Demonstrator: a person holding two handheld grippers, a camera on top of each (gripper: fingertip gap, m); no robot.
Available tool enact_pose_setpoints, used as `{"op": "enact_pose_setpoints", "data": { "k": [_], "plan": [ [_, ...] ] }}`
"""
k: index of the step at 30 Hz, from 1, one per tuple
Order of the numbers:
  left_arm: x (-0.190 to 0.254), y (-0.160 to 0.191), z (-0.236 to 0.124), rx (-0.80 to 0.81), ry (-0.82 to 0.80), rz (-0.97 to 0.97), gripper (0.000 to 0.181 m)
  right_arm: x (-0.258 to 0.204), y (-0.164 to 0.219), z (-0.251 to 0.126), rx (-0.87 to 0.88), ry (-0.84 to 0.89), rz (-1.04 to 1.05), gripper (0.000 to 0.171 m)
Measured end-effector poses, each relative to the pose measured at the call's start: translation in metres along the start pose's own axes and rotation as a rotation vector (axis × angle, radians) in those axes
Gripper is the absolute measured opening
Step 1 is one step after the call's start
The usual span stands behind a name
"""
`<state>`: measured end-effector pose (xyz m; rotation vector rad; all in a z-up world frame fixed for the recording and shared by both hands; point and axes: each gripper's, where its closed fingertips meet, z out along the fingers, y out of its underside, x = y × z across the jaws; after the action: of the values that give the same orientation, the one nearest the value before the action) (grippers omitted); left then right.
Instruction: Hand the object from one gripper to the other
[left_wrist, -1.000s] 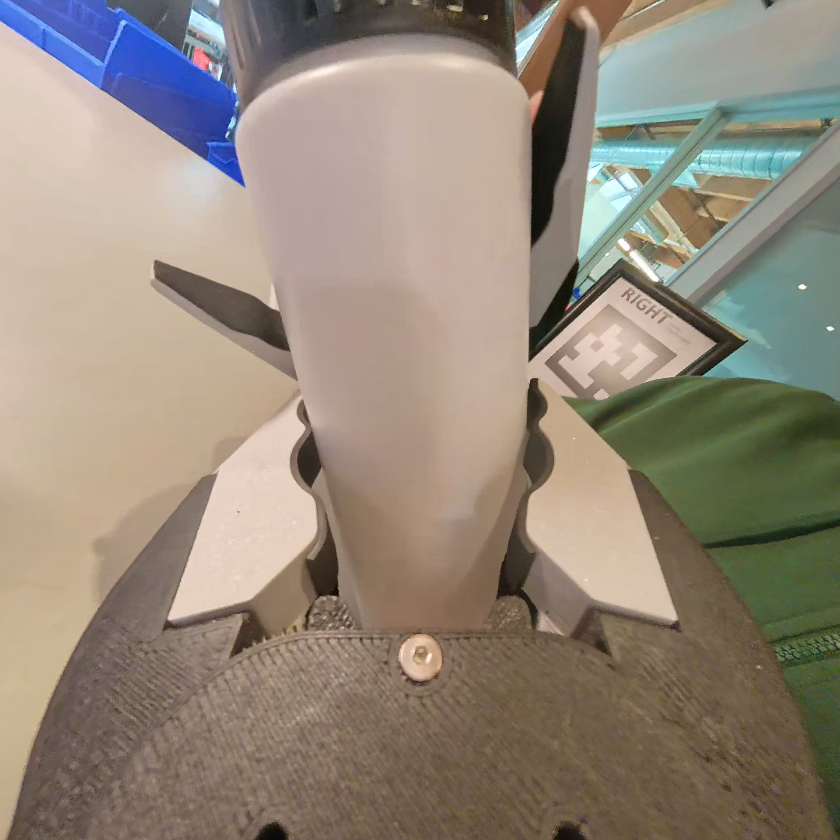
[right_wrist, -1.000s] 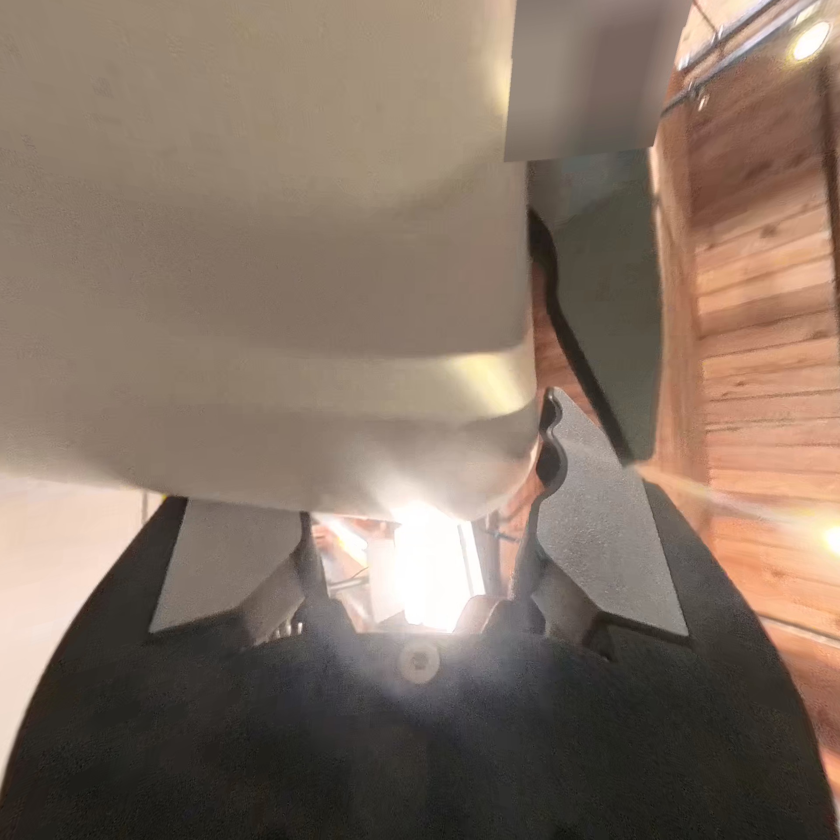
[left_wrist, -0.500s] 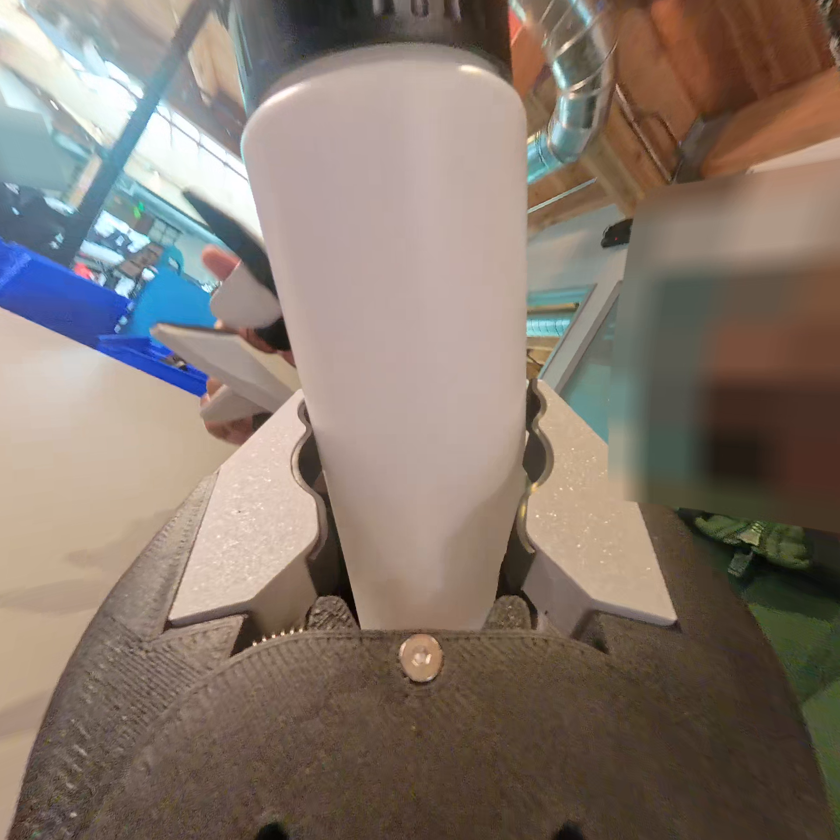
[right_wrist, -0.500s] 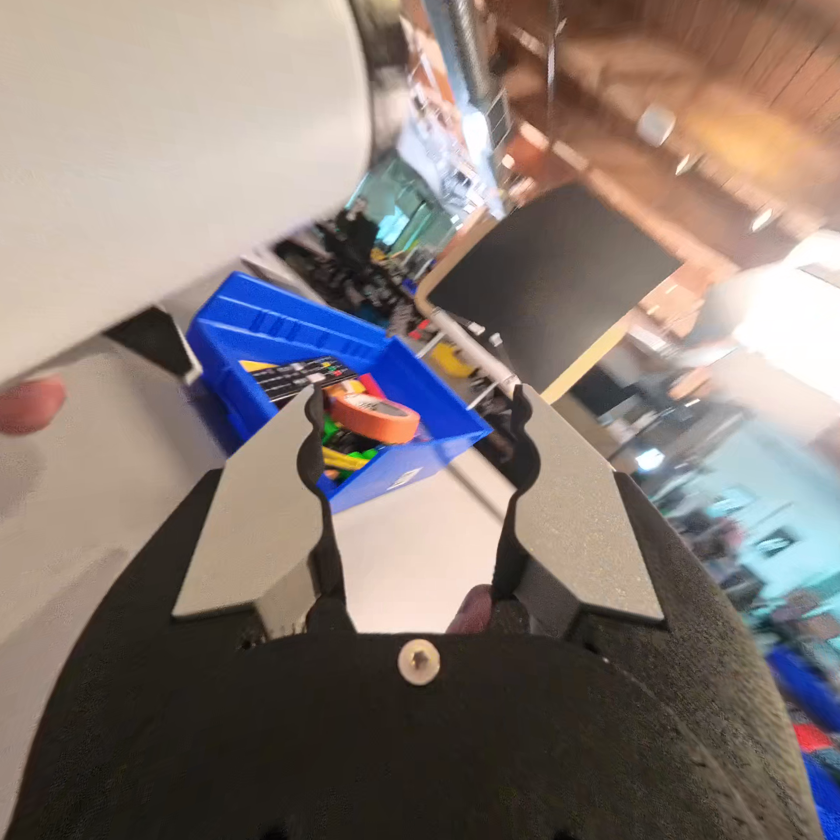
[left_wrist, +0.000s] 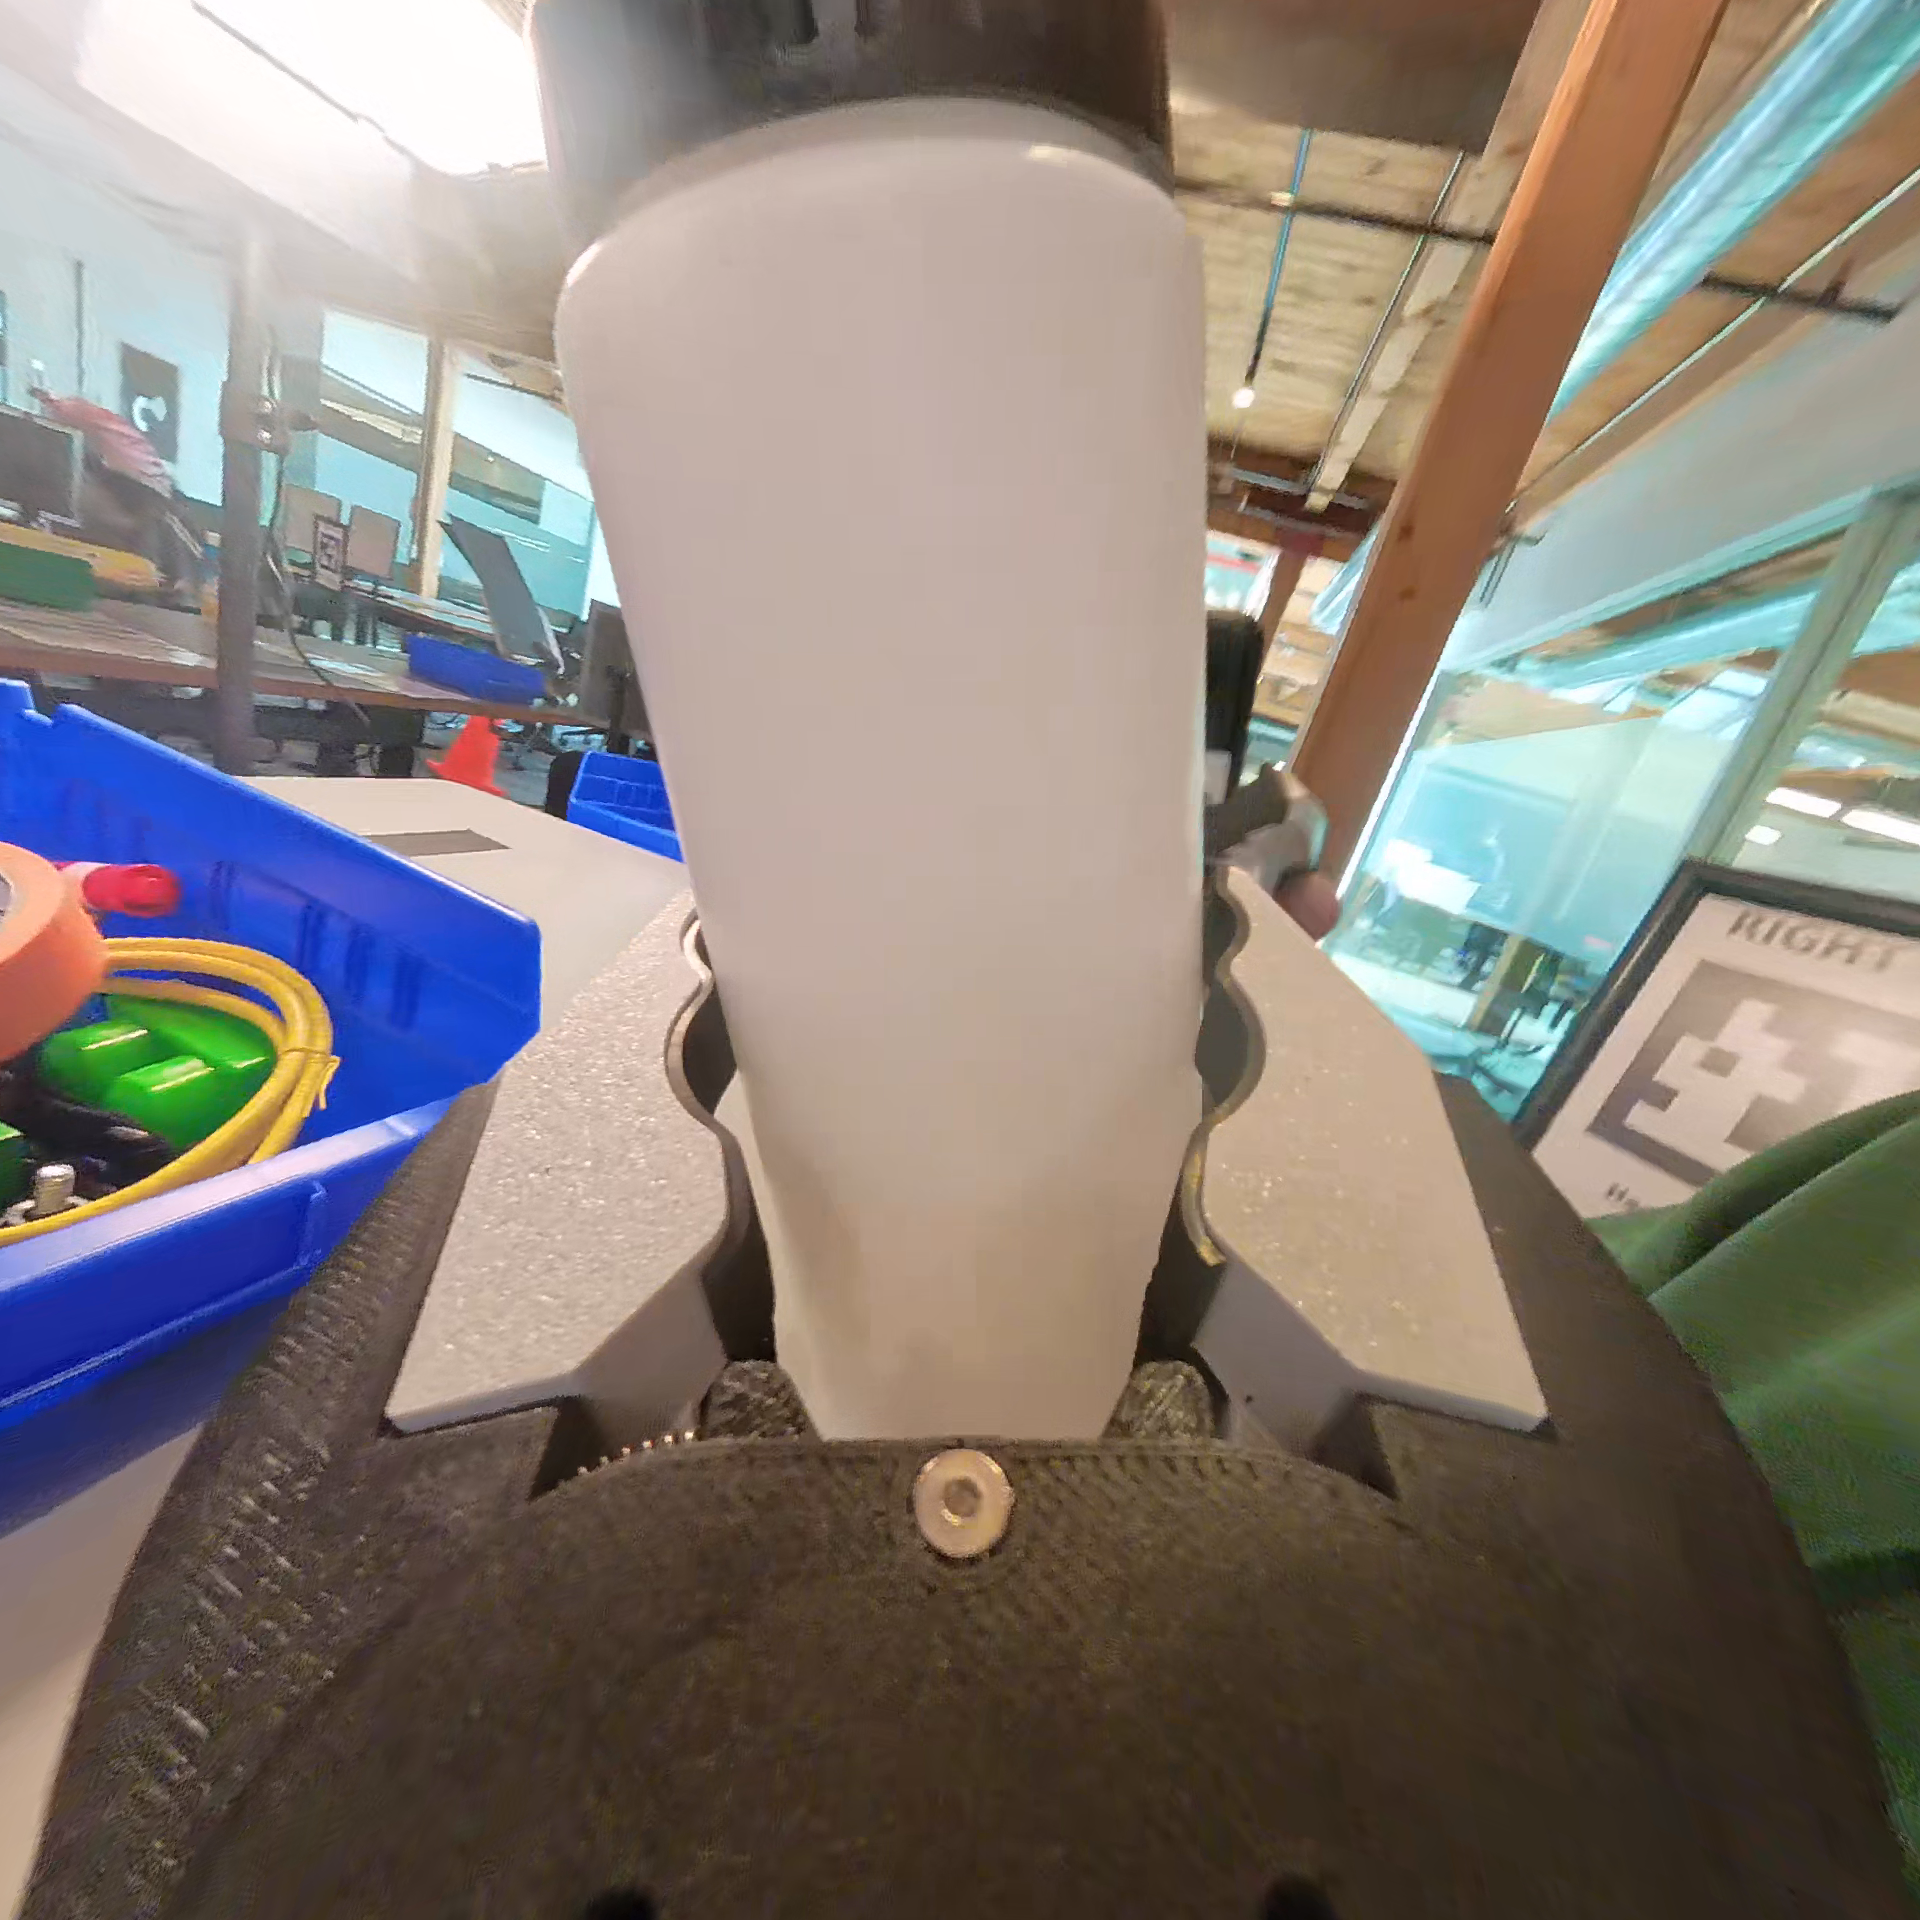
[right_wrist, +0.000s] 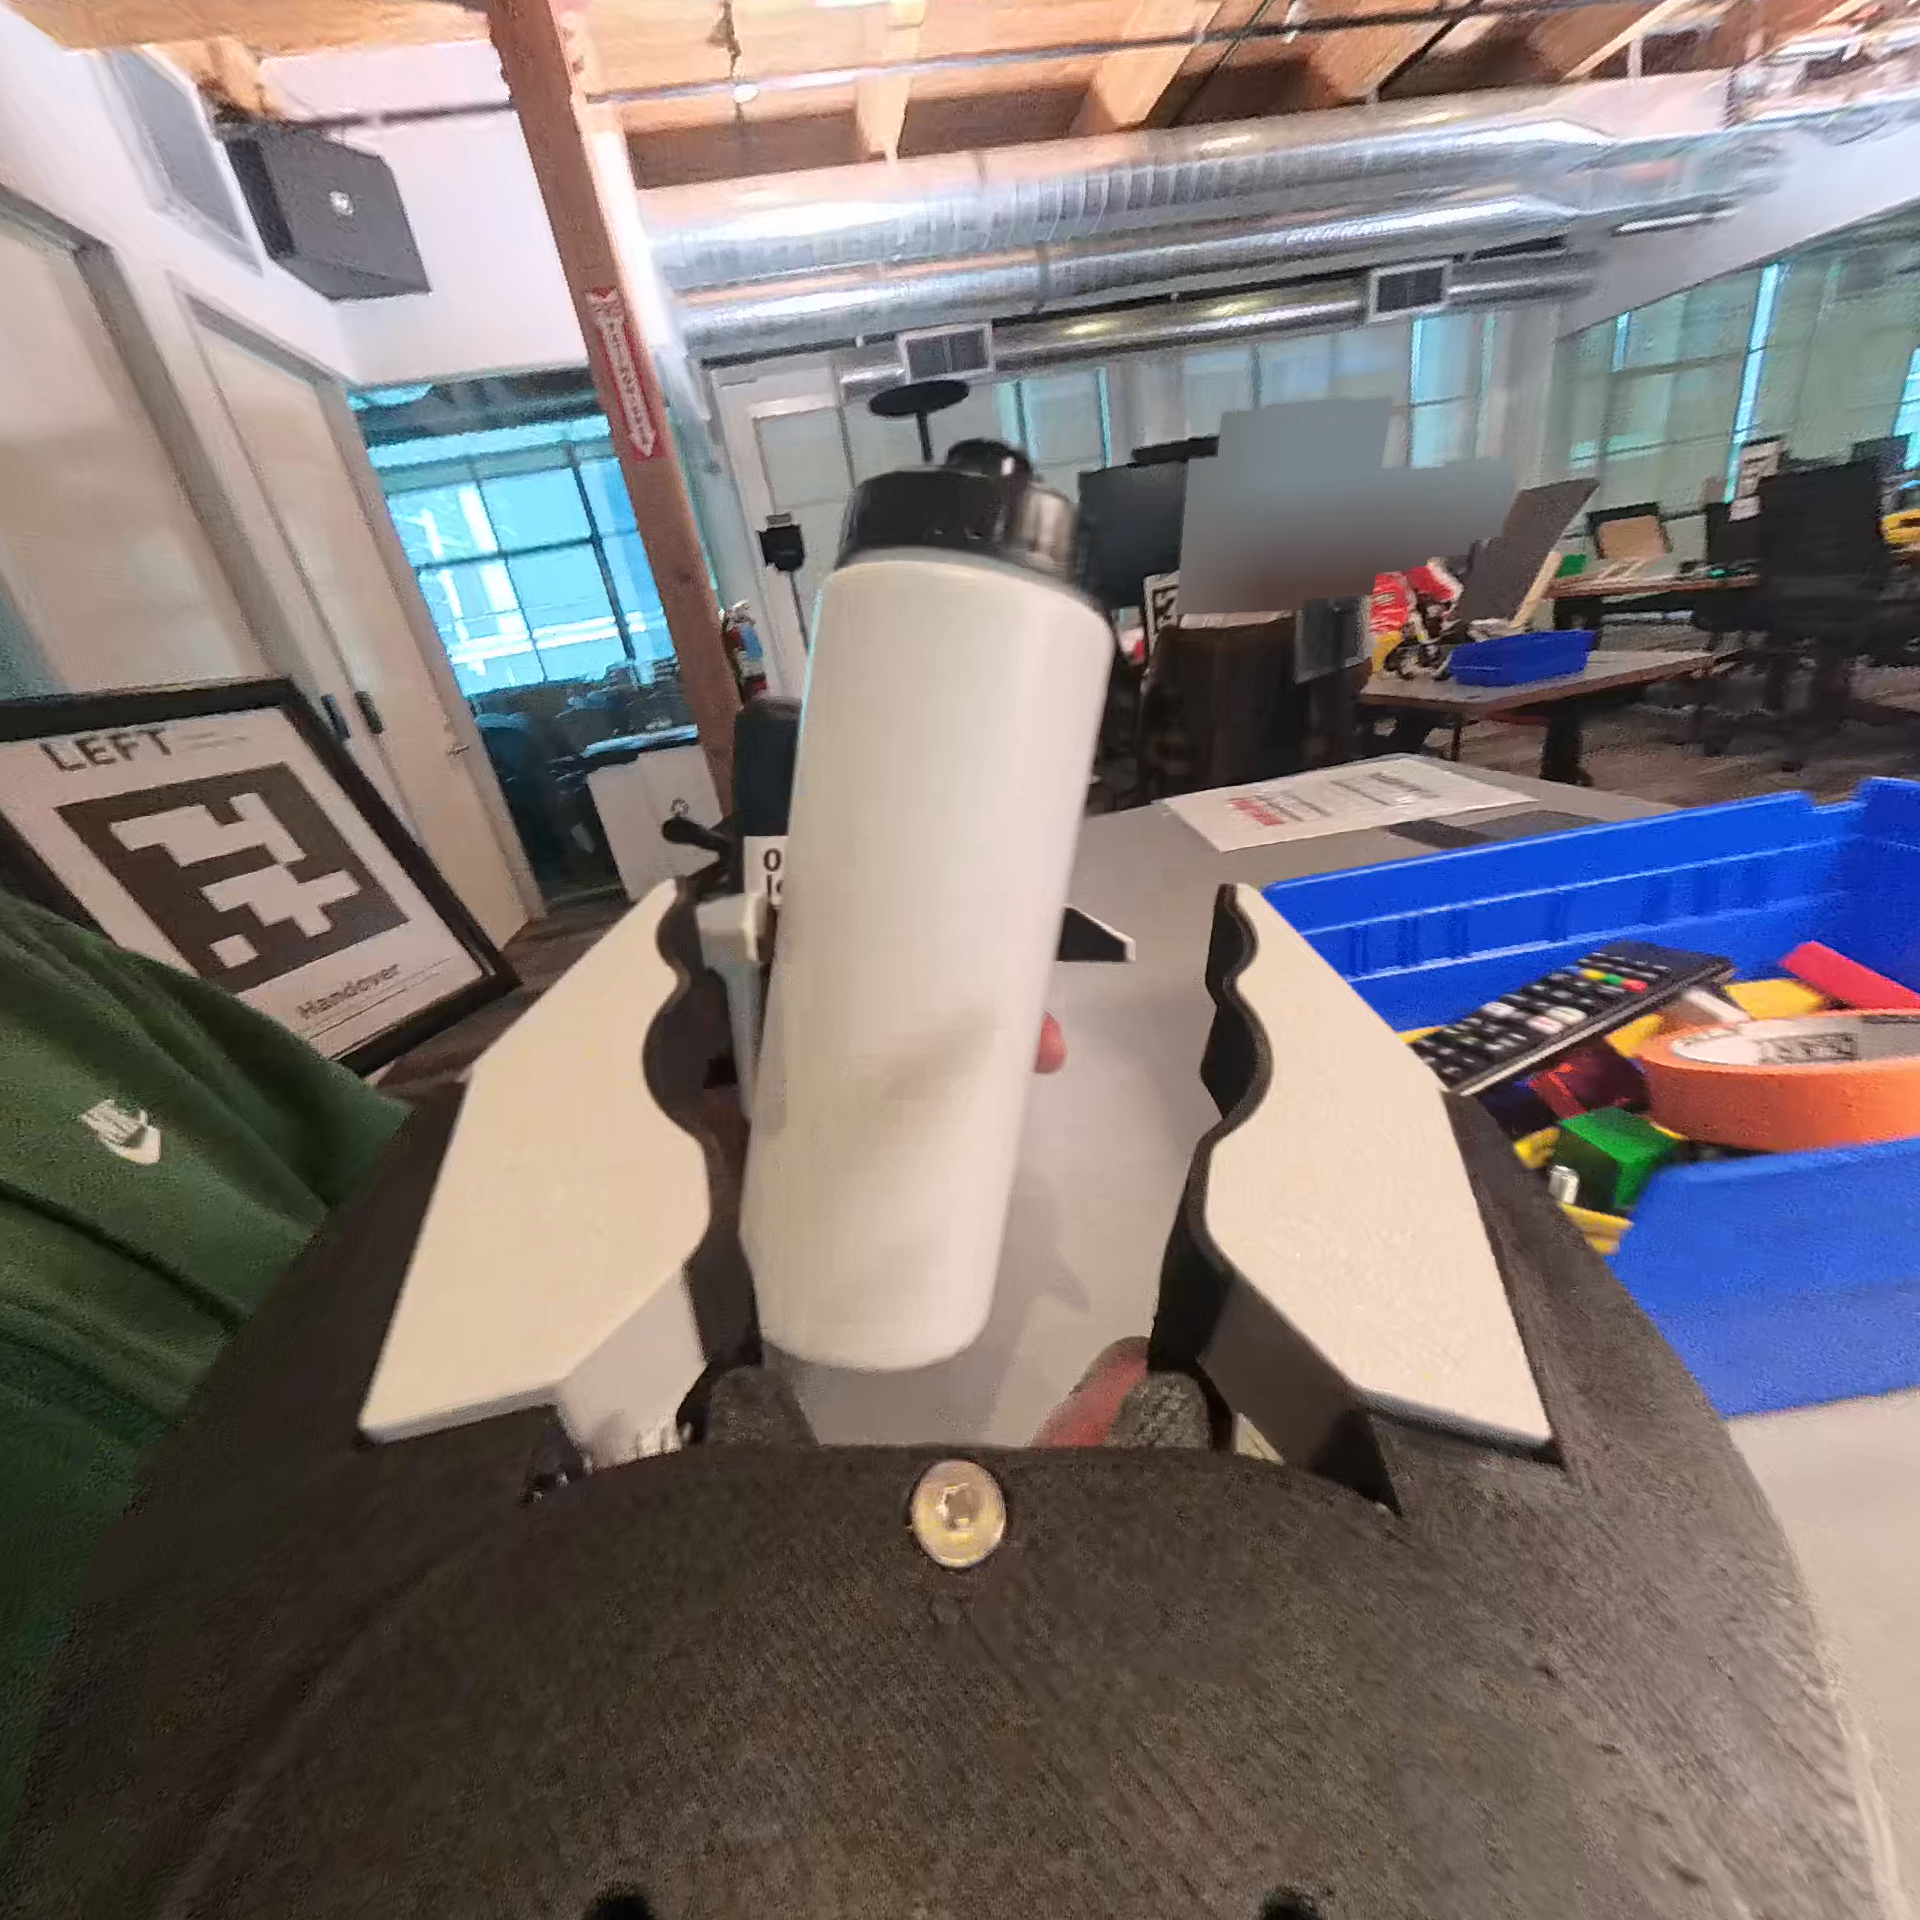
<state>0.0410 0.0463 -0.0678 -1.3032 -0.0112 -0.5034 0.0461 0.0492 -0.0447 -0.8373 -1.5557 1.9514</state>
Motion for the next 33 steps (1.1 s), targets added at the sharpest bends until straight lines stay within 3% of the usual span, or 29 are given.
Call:
{"op": "enact_pose_setpoints", "data": {
  "k": [9, 11, 17, 22, 26, 33],
  "plan": [
    [0.008, 0.037, 0.013, -0.206, -0.112, 0.486, 0.092, -0.023, 0.041, 0.038, -0.176, -0.073, -0.140, 0.106],
    [0.002, 0.044, 0.014, -0.248, -0.164, 0.619, 0.092, -0.024, 0.038, 0.035, -0.152, -0.067, -0.190, 0.097],
    [-0.010, 0.025, 0.009, -0.145, -0.238, 0.515, 0.088, -0.001, 0.013, 0.024, -0.080, 0.159, -0.431, 0.090],
    [-0.022, -0.002, -0.005, 0.016, -0.234, 0.241, 0.090, 0.034, -0.017, 0.002, -0.045, 0.561, -0.758, 0.090],
    [-0.014, -0.011, -0.005, 0.067, -0.240, 0.329, 0.099, 0.051, -0.021, -0.007, -0.087, 0.809, -0.973, 0.089],
    [-0.010, -0.006, 0.000, 0.057, -0.263, 0.407, 0.101, 0.046, 0.011, 0.020, -0.211, 0.855, -1.187, 0.089]
  ]
}}
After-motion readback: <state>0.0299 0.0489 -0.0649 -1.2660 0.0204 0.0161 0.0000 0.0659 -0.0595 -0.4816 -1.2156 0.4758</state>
